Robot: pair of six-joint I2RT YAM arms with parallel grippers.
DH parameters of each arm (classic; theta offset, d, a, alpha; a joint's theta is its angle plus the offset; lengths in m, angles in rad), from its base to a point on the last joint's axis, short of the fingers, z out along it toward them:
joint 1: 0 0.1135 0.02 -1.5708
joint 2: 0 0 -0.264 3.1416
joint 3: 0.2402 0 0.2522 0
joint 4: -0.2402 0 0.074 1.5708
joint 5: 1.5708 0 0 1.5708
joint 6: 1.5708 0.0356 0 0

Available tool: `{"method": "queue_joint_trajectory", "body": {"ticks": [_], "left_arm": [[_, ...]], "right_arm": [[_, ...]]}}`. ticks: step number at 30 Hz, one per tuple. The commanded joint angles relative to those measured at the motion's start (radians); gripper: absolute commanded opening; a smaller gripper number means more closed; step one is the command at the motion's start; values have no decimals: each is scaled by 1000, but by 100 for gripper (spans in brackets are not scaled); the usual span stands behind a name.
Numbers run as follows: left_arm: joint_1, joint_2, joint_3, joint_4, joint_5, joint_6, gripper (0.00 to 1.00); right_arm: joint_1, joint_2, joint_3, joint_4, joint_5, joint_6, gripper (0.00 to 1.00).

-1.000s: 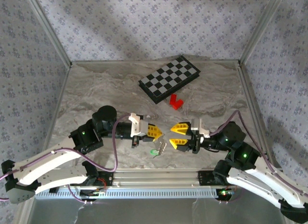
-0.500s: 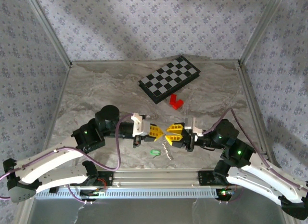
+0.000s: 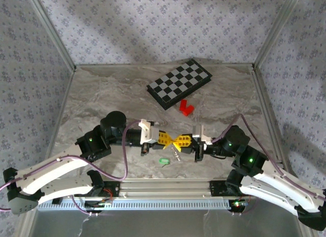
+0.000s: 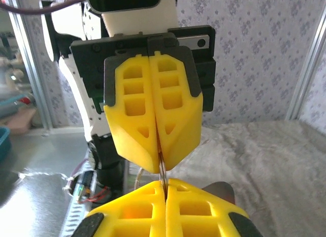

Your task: Put the keys on the keyring

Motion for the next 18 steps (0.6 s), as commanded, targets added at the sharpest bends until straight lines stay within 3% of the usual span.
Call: {"method": "queue_joint_trajectory", "body": {"ticks": [1,4,5,8,11,18], "left_arm": [[-10,8,2,33,21,8,0],[-10,6,-7,31,-16,1,0],[-10,0,-13,30,-42,-2,5],[-9,-41,-45,27,-115,-6,34],[0,-97,-91,46,-140,-17,32],[21,-132,-160,224,-34,-73,32]], "right_arm": [[5,5,8,35,23,-8,0],[7,-3,8,29,61,-22,0],[6,-9,10,21,83,-30,0],[17,-32,18,-28,159,-81,0],[17,-81,-30,17,146,-86,0],[-34,-58,-149,428,-11,120,0]]}}
